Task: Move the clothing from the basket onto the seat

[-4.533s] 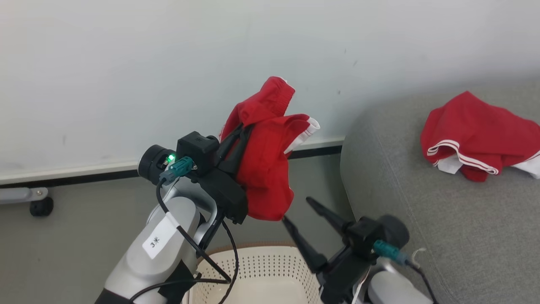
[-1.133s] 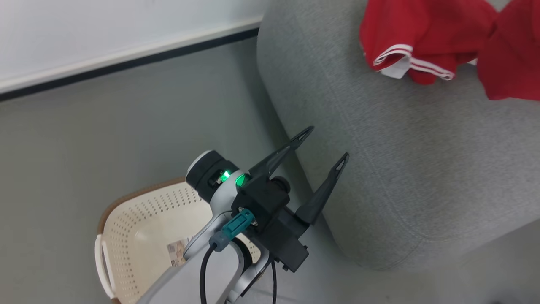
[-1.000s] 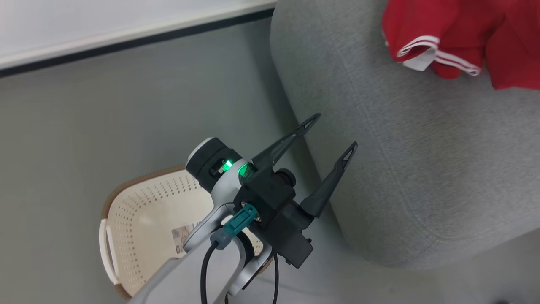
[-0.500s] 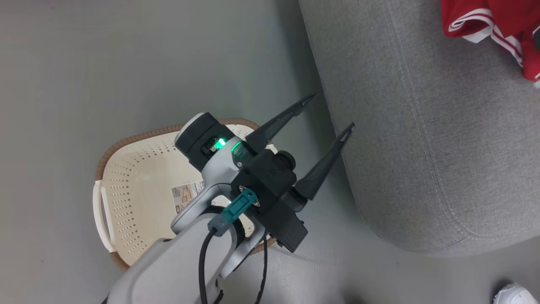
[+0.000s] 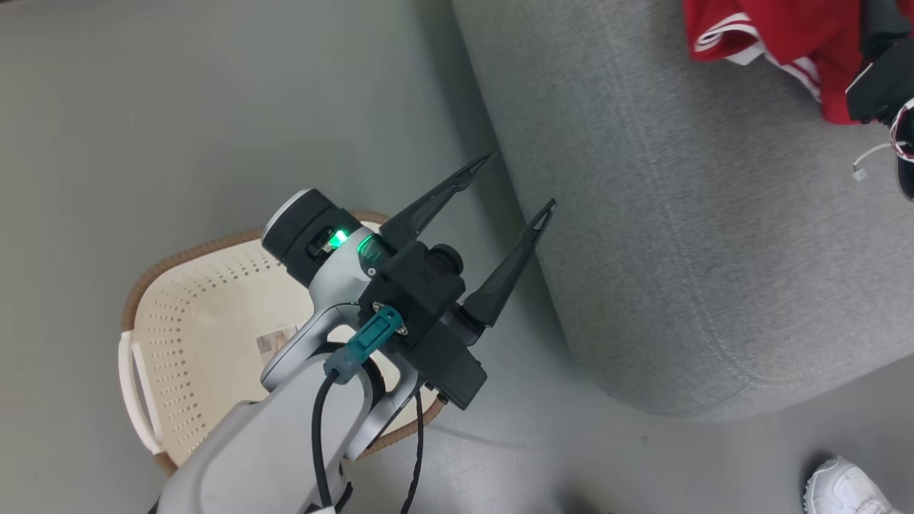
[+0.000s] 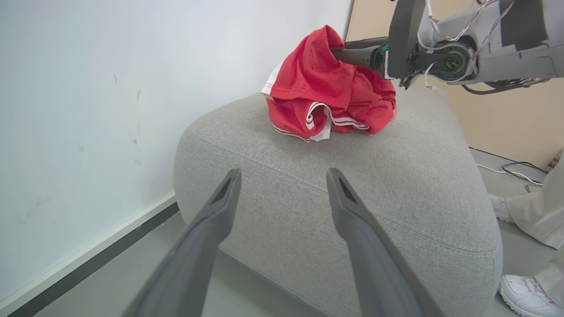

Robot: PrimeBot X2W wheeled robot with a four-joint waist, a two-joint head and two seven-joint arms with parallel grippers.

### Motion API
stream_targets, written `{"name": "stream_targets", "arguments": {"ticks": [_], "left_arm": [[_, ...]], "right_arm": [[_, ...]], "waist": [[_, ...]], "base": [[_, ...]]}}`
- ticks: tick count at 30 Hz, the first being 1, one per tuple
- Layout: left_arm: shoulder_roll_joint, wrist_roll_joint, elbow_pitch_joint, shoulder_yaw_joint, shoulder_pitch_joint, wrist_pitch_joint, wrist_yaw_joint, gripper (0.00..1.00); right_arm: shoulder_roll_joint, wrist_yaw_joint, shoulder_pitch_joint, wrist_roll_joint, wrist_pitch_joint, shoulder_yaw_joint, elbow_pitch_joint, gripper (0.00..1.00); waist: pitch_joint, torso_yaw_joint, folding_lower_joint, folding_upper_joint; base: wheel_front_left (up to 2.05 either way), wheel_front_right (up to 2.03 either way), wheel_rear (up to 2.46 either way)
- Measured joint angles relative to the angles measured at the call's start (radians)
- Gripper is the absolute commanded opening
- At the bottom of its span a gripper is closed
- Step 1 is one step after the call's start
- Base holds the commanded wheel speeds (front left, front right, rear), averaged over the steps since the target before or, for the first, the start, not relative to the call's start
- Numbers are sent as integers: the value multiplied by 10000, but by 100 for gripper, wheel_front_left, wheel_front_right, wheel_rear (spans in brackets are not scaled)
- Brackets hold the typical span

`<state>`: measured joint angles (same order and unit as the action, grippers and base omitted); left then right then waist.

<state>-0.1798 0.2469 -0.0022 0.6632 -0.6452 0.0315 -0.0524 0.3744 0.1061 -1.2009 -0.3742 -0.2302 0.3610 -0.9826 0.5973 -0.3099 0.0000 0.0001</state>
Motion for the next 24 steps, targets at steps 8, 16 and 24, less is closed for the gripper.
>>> {"name": "stream_targets", "arguments": {"ticks": [8,16,24], "left_arm": [[-42,163,393,-105,339,-282,12,100],[190,631,965,-199,726,-721,46,100],[460,1072,1524,-479,1211,-1248,176,100]], "right_arm": [[-178,86,536,73,-178,316,-100,100],[-351,144,1306,157,-198,568,71,100],[-523,174,2144,245,-234,867,832,100]], "waist": [[-546,-383,0,0],[-1419,-642,-1,-1],[-2474,-624,-2,-2]], "base": [[0,0,0],[0,0,0],[0,0,0]]}}
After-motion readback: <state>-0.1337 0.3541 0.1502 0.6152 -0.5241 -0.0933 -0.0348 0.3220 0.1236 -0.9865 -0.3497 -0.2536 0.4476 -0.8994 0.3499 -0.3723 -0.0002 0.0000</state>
